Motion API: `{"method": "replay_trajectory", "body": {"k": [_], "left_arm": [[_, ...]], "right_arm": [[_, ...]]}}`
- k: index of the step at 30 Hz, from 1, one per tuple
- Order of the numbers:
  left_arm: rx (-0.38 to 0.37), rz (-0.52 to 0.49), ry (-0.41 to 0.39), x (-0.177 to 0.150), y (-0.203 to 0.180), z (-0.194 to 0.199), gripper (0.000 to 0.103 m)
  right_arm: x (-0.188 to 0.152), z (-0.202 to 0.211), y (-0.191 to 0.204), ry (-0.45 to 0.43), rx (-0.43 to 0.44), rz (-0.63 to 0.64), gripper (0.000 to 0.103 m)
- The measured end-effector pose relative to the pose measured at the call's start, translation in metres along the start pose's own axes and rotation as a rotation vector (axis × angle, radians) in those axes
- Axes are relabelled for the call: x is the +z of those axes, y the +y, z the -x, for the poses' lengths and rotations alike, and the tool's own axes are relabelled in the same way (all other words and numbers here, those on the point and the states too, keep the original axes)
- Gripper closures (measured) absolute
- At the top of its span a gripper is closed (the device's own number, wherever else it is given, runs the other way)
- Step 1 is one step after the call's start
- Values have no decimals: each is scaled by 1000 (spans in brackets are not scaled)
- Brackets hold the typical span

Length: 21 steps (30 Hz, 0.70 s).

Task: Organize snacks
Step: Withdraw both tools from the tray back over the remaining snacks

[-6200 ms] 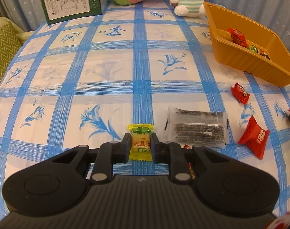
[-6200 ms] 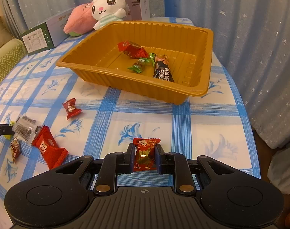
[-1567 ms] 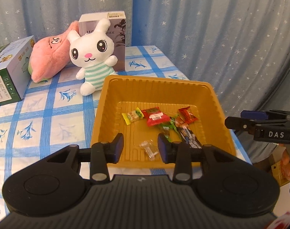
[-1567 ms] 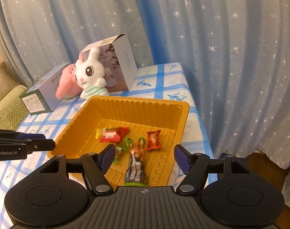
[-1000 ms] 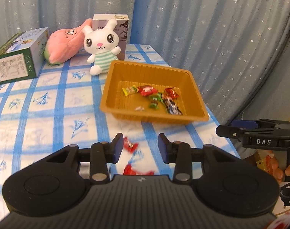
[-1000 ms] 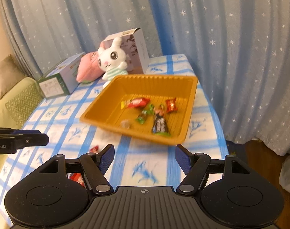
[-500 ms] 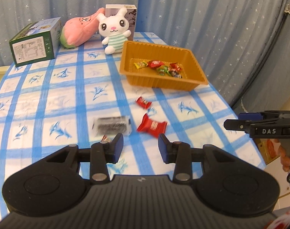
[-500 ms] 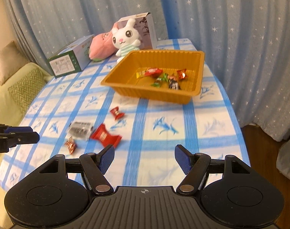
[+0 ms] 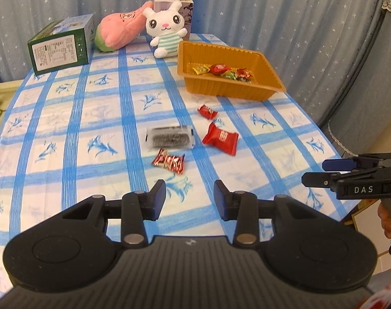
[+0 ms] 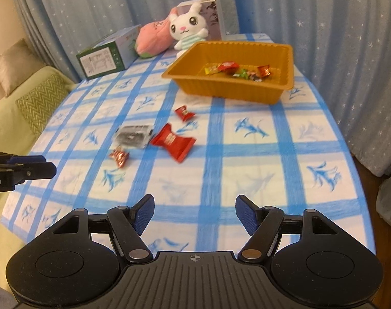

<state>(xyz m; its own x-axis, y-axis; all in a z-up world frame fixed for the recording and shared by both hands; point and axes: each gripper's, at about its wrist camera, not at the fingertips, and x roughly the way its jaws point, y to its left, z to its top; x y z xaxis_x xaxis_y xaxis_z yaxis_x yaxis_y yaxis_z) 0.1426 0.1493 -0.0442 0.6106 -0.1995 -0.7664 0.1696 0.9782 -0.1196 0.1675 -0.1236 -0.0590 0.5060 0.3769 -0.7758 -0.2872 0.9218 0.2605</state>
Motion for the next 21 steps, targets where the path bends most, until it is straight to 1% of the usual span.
{"method": "replay_trajectory", "body": {"k": [9,21], "left_arm": [[-1,9,32,-19,5,2,66],[18,34,49,-24,6,-1,66]], "right_arm": [[-14,-6,23,29,15,44,33],[-10,-14,36,50,50,117,33]]}}
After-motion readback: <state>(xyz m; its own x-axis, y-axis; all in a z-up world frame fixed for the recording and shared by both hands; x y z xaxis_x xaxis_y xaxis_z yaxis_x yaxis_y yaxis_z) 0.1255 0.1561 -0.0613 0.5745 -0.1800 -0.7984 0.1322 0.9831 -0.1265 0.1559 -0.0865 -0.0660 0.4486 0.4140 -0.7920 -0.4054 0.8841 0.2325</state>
